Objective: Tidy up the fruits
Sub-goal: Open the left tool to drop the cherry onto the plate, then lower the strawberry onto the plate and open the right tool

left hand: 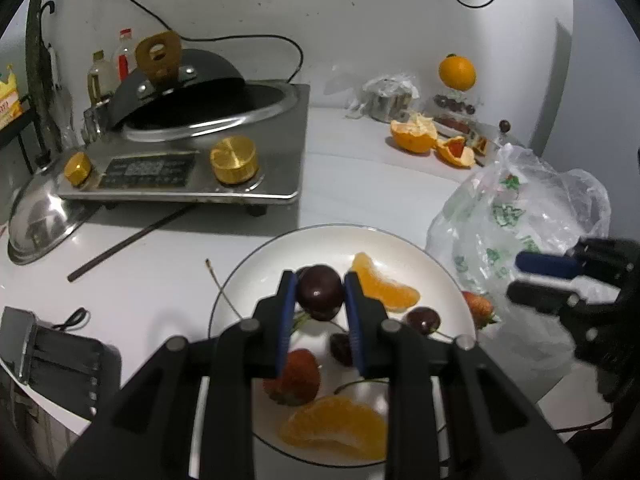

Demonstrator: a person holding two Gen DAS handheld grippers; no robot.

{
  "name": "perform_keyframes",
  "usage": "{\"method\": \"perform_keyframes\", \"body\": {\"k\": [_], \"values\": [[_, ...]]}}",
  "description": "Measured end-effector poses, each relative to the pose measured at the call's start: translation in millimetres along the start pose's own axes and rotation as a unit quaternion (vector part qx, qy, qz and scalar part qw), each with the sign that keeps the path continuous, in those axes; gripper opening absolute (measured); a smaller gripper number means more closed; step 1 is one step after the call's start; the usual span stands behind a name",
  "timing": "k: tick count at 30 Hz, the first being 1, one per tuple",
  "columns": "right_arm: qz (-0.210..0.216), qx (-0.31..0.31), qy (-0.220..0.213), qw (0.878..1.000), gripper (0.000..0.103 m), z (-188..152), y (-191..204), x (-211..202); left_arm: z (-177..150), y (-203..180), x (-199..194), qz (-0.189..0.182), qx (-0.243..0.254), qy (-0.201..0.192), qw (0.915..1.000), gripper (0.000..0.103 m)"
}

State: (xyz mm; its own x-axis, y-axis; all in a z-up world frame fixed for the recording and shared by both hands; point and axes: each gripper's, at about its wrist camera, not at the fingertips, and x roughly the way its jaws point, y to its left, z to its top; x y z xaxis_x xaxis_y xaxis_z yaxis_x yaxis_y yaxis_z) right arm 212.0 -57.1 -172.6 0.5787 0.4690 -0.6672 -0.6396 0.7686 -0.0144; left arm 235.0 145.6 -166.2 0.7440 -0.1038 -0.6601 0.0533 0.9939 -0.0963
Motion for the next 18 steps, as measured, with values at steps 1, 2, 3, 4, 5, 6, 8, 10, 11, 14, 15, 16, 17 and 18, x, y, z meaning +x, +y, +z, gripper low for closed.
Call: {"method": "perform_keyframes", "body": {"k": [1,2,3,4,5,6,8,10,11,14,15,16,17,18], "values": [[0.003,0.002,0.004,1.0,0.03,-2,0,2,0,0,0,-0.004,-0.001,0.0,1.0,0.025],[0.004,0.004,0.007,1.0,0.03,-4,0,3,0,-1,1,-0.005,0.0,0.001,1.0,0.025],[0.004,0.006,0.007,1.0,0.03,-5,0,4,-1,-2,3,-0.006,0.001,0.005,1.0,0.025],[0.005,0.008,0.009,1.0,0.03,-7,0,5,-2,-3,4,-0.008,0.001,0.008,0.9999,0.025],[0.005,0.01,0.009,1.0,0.03,-8,-1,5,-3,-5,6,-0.01,0.002,0.012,0.9999,0.026],[0.004,0.012,0.01,1.0,0.03,-9,-2,6,-3,-7,8,-0.011,0.003,0.017,0.9998,0.026],[0.005,0.015,0.013,1.0,0.03,-10,-5,7,-4,-10,11,-0.011,0.005,0.023,0.9996,0.027],[0.007,0.016,0.019,1.0,0.03,-11,-7,11,-3,-10,12,-0.01,0.001,0.024,0.9997,0.035],[0.008,0.016,0.022,1.0,0.03,-11,-8,13,-1,-10,13,-0.01,-0.003,0.023,0.9997,0.042],[0.012,0.017,0.031,0.999,0.03,-13,-11,21,0,-9,11,-0.011,-0.016,0.018,0.9996,0.058],[0.013,0.017,0.033,0.999,0.03,-13,-11,23,0,-8,10,-0.01,-0.018,0.017,0.9996,0.058],[0.015,0.016,0.036,0.999,0.03,-13,-11,25,1,-8,9,-0.009,-0.019,0.016,0.9997,0.058],[0.016,0.016,0.037,0.999,0.03,-14,-12,27,1,-7,7,-0.008,-0.019,0.014,0.9997,0.058],[0.017,0.016,0.039,0.999,0.03,-15,-12,29,0,-7,6,-0.007,-0.019,0.013,0.9997,0.058]]}}
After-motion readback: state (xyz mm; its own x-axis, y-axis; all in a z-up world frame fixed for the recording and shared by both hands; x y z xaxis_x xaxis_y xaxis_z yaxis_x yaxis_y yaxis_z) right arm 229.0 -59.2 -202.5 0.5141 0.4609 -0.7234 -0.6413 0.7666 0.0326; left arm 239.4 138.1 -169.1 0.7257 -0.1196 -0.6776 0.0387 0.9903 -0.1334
